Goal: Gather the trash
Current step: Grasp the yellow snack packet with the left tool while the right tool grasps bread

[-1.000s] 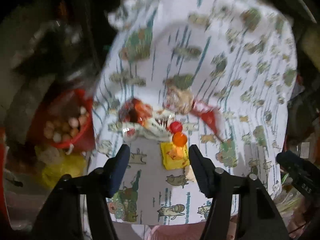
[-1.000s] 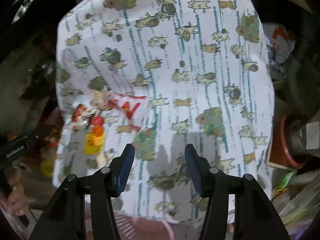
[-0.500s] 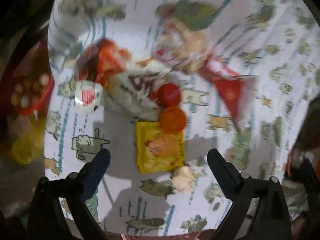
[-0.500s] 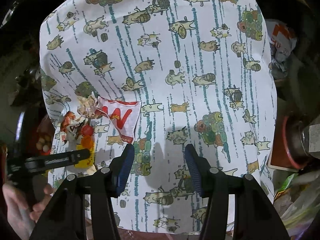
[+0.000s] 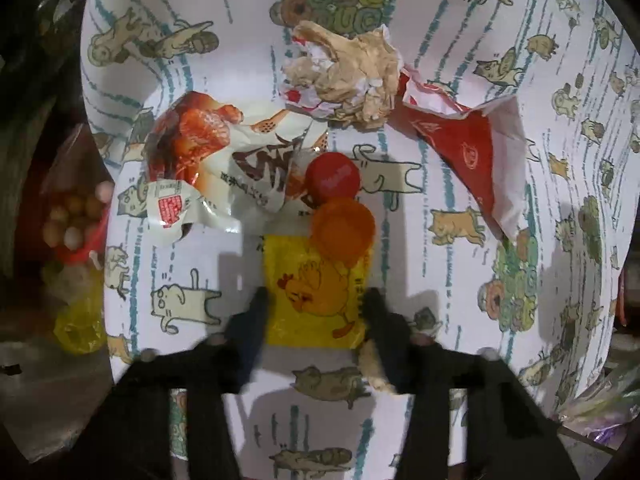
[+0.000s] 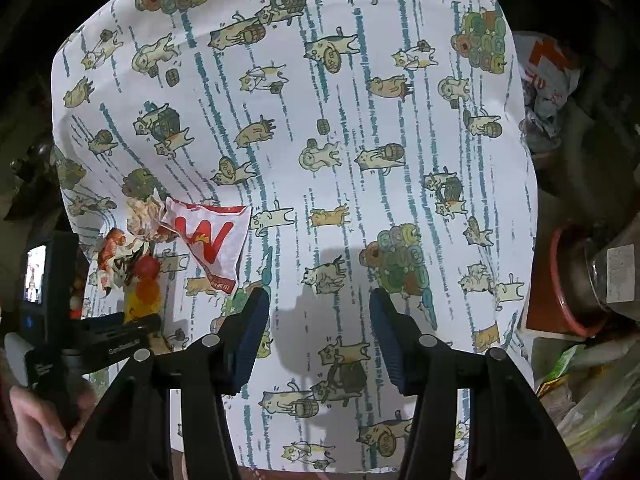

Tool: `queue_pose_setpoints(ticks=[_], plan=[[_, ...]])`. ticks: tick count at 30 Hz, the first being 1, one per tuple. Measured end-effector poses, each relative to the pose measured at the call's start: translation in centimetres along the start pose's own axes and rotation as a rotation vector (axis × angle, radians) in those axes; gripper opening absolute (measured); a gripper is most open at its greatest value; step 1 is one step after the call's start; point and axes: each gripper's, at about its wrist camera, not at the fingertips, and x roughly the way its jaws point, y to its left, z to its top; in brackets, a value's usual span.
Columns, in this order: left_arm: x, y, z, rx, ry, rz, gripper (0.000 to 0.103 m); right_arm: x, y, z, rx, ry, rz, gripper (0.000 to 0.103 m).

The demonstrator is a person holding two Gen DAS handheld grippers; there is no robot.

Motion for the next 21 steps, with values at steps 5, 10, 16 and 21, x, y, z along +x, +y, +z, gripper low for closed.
queue_pose_setpoints(ticks=[5, 10, 16, 21], plan=[[-1.5, 0.9, -0.8, -0.028, 0.015, -0.081, 0.034, 0.2, 1.4, -0.3, -0.036, 0.004, 0.000, 0.055], [-4.6, 2.0, -1.1, -0.035, -0.022, -0.143, 0.035, 0.5, 3.2, -0.5, -0.074, 0.021, 0.035, 0.055], [-7.2, 4.4, -2.0, -0.062, -0.061, -0.134, 0.035, 2.4, 6.4, -1.5, -0.101, 0.128, 0.157, 0.055], [-6.6, 7.7, -1.0, -0.115, -0.055, -0.136, 0.036, 4.7, 10.7, -3.5, -0.167, 0.255, 0.246, 0.054]])
